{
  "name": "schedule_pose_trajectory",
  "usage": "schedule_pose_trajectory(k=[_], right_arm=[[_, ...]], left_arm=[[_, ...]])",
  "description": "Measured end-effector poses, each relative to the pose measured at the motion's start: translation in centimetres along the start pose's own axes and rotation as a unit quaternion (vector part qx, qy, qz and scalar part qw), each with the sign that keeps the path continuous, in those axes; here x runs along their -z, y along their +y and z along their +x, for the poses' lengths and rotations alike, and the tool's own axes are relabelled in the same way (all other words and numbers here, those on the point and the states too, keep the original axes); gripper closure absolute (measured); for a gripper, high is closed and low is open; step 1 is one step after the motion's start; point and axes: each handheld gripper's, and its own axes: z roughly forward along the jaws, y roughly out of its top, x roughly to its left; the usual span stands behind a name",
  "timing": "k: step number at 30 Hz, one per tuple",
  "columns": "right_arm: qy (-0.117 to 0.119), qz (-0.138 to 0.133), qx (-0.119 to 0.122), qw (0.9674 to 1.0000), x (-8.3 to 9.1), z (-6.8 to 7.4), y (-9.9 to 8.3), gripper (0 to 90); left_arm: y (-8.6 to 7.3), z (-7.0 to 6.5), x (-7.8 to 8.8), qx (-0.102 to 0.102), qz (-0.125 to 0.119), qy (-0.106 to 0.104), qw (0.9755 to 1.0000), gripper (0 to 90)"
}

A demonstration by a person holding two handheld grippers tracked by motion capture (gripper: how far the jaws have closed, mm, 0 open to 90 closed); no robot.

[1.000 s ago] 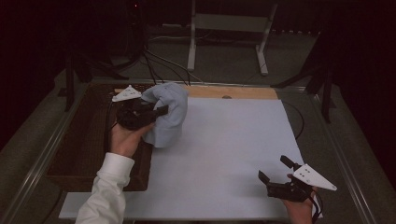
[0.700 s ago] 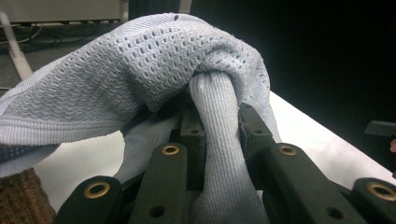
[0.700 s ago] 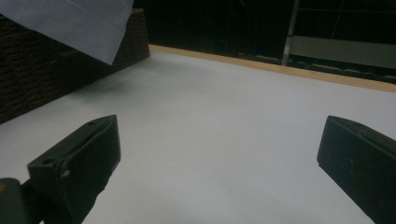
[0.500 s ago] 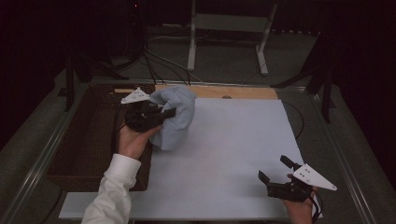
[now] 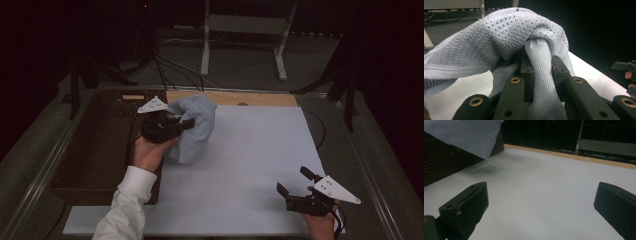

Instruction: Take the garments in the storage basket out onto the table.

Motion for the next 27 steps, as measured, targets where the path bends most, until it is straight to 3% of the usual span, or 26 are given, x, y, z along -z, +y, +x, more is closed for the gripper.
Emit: schedule_pose_trajectory(k=[27], right_arm=[[-0.001, -0.002, 0.001, 1.0000, 0.1, 0.0, 0.0, 0.0]], left_arm=[[-0.8, -1.7, -1.9, -0.012, 0.013, -0.023, 0.9996, 76.9]])
